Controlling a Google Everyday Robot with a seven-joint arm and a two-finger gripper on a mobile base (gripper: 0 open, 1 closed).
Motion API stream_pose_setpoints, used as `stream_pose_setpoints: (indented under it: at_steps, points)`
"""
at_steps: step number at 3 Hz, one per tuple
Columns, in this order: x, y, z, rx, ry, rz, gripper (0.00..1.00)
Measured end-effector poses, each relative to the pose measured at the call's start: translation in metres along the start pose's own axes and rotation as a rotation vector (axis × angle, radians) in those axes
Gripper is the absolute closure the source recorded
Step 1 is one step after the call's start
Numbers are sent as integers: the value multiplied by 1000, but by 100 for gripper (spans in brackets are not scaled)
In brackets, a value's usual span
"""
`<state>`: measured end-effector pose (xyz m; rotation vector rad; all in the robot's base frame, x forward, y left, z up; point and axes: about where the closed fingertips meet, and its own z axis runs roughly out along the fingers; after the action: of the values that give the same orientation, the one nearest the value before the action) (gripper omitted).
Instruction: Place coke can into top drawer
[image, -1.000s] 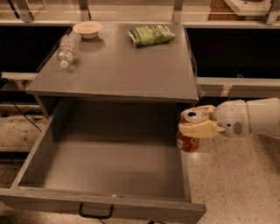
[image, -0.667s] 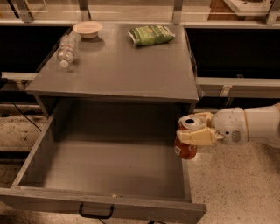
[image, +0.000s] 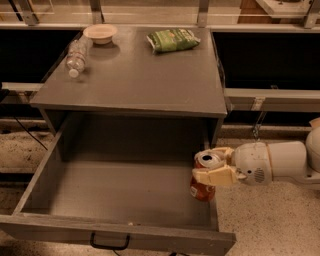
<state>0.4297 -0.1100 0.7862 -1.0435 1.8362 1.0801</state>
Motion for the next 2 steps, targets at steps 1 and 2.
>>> stream_pose_setpoints:
  at_steps: [1, 2]
  points:
    - [7, -2, 8, -5, -13, 11, 100]
    - [12, -8, 29, -31, -30, 17, 100]
